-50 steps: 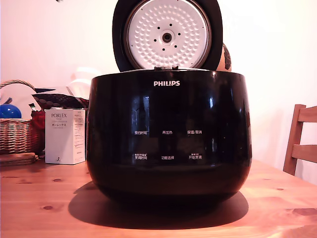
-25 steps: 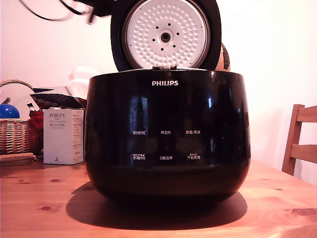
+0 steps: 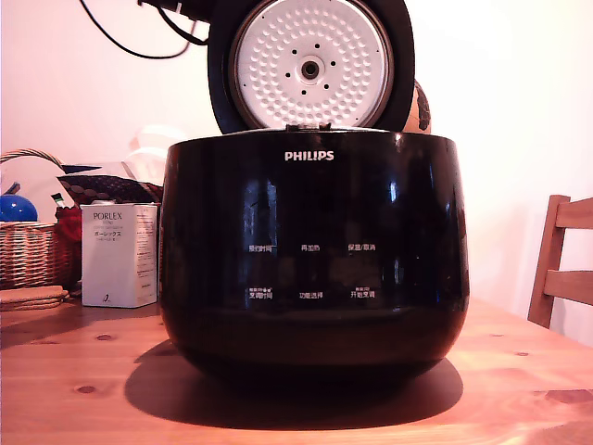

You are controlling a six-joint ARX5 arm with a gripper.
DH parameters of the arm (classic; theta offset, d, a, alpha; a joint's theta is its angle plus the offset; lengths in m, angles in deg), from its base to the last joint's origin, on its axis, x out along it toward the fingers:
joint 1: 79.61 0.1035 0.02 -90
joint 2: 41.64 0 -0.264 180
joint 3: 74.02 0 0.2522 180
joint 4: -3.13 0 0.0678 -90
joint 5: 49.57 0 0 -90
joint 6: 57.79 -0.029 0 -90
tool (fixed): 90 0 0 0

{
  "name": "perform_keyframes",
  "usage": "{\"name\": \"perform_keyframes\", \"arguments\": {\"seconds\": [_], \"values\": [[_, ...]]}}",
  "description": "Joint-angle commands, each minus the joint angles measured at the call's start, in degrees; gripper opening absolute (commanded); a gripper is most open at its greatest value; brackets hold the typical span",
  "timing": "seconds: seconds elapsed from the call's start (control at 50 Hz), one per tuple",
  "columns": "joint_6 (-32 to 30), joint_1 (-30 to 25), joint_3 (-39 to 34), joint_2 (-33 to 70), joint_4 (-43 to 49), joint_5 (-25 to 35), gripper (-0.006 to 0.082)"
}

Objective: Close the rice cooker by pressing the lid down with medium force

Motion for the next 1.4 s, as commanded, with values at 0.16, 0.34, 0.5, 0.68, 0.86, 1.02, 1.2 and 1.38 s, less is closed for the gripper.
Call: {"name": "perform_keyframes", "arguments": {"seconds": [0.16, 0.34, 0.5, 0.68, 0.86, 1.02, 1.2, 1.38], "values": [[-0.02, -0.26, 0.70, 1.66, 7.08, 4.72, -0.0019], [-0.83, -0.28, 0.70, 1.66, 16.63, 6.91, -0.0019], [-7.52, -1.07, 0.76, 1.62, 27.52, 7.48, -0.0019], [-13.03, -2.91, 0.76, 1.31, 37.38, 7.21, -0.0019], [-17.99, -5.05, 0.76, 0.09, 45.00, 3.23, -0.0019], [-19.91, -6.80, 0.76, -2.14, 50.31, -2.25, -0.0019], [-20.22, -8.00, 0.76, -4.42, 51.82, -5.84, -0.0019], [-20.04, -8.90, 0.76, -5.14, 52.41, -7.80, -0.0019]]}}
